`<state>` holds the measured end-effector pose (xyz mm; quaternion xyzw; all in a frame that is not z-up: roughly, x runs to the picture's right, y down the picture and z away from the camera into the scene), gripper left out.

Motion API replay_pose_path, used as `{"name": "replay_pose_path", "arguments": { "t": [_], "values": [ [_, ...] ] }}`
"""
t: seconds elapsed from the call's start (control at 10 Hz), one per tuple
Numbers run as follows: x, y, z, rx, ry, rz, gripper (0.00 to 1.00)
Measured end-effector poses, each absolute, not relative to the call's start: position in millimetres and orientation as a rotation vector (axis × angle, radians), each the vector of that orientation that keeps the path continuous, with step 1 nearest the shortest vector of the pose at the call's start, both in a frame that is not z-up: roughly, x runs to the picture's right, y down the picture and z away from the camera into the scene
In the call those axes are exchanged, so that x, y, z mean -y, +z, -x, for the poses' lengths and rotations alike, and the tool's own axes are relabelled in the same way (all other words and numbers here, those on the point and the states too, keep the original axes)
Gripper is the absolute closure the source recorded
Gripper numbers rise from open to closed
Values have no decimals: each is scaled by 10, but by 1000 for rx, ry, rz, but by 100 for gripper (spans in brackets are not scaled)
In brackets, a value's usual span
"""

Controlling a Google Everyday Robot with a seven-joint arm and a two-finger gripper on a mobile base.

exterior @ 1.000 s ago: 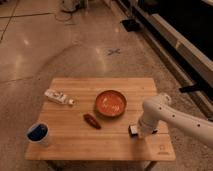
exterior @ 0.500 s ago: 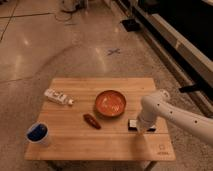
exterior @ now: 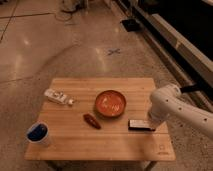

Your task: Push the eraser across the table

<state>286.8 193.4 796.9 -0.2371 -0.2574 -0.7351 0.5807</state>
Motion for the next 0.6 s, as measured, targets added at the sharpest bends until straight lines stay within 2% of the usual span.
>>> {"name": "replay_pose_path", "arguments": {
  "t": [0.6],
  "values": [
    [-1878, 8327, -3212, 546, -1702, 568, 100]
  ]
}}
